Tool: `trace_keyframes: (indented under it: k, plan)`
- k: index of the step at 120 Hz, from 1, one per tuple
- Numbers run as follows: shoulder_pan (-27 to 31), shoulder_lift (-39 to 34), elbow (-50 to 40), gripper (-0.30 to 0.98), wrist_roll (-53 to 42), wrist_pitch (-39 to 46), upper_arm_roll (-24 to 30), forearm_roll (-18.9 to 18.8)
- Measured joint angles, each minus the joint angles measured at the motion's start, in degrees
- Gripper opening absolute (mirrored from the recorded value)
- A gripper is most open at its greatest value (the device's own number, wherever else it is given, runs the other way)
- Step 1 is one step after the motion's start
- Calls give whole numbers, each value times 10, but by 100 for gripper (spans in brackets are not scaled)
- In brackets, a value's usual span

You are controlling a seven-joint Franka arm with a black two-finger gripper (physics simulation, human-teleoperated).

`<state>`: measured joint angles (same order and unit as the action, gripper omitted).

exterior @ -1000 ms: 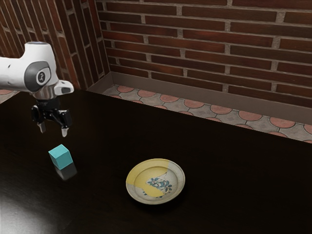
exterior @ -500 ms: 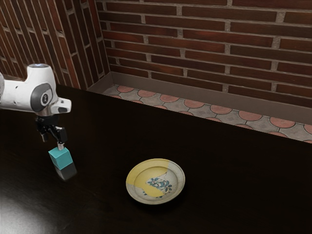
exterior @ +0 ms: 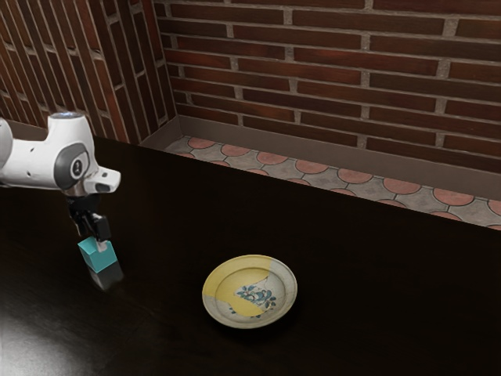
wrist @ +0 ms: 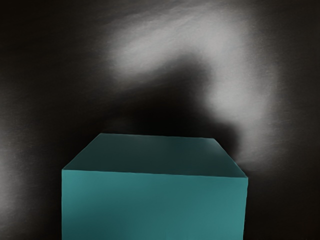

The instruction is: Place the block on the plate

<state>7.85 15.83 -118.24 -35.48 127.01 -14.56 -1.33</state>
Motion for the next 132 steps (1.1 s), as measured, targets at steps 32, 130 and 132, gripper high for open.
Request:
trace_keyframes:
  k: [32,130,132]
  plan:
    - [0,18,-1,69,-27,3,1,9]
    - [0,40,9,39,-62,25,-1,28]
    - [0,39,9,39,-62,25,-1,28]
